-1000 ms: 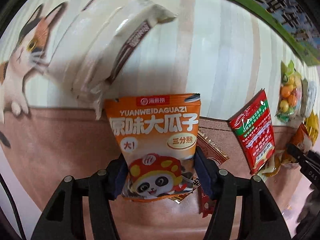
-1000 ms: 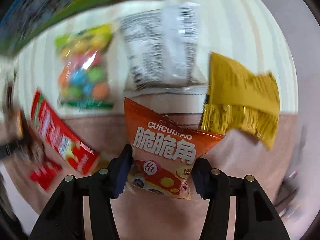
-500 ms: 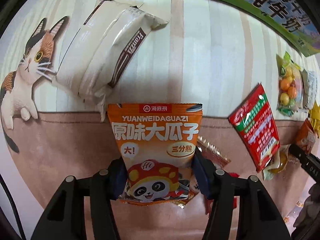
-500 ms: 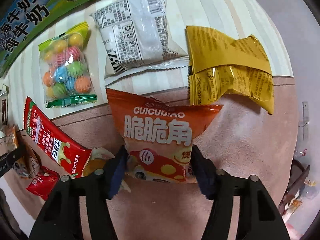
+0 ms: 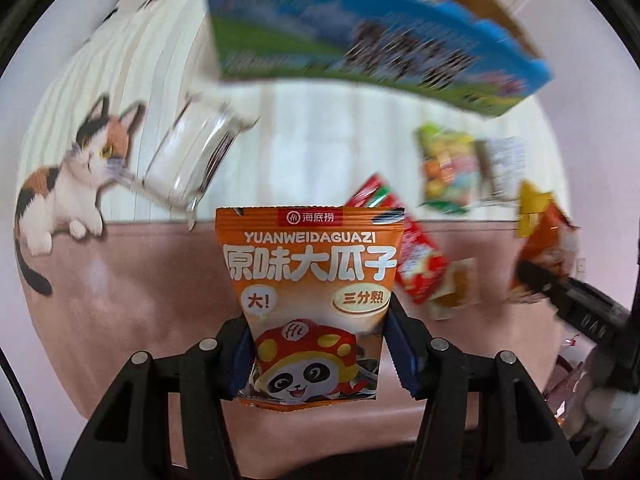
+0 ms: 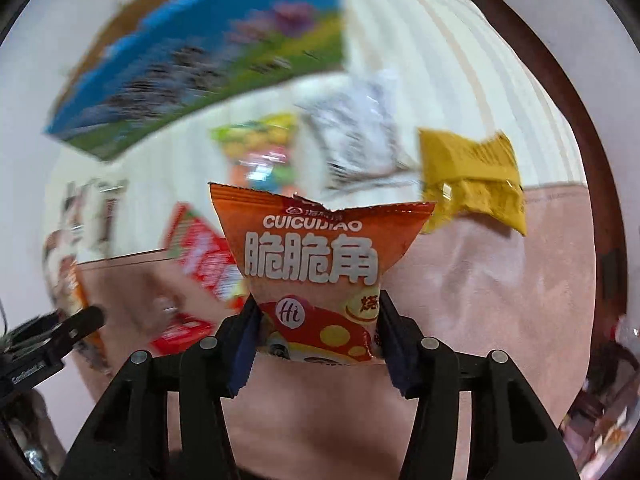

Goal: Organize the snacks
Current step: 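Carry both bags into the cardboard box and open both tools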

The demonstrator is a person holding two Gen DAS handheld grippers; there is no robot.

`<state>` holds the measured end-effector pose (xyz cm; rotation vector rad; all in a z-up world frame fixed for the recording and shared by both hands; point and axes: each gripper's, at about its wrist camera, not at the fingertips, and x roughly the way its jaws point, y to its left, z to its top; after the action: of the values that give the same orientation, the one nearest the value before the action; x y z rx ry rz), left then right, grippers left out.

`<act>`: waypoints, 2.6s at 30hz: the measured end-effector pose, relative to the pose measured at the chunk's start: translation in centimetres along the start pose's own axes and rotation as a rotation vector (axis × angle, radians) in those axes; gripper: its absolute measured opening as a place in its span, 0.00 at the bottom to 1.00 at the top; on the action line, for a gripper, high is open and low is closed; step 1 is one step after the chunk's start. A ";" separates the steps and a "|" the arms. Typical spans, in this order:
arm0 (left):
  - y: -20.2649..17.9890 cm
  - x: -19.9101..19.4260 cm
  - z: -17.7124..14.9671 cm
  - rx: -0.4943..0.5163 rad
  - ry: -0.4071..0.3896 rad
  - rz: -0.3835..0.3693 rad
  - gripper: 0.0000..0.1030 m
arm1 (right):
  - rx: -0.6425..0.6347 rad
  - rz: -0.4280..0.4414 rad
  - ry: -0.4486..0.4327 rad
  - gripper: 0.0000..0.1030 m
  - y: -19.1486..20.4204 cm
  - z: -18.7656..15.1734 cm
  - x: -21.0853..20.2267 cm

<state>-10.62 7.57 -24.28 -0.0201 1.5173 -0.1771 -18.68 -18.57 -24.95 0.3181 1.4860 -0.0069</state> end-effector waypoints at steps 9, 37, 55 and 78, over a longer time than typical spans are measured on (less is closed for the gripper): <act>-3.5 -6.4 2.1 0.023 -0.094 -0.115 0.53 | -0.090 0.160 -0.081 0.55 5.2 2.3 -7.9; 1.2 -2.0 29.3 -0.025 -0.058 0.113 0.53 | -0.087 -0.016 -0.112 0.55 5.5 31.0 -1.8; 2.3 1.9 34.7 -0.052 -0.010 0.113 0.91 | -0.107 -0.113 -0.074 0.91 7.2 36.7 2.7; -1.9 -5.7 22.2 -0.003 -0.240 0.095 0.91 | -0.159 -0.095 -0.190 0.91 8.0 27.1 -3.1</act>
<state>10.98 4.22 -17.14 0.0274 1.2764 -0.0922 9.09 -17.28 -18.90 0.1146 1.3026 0.0054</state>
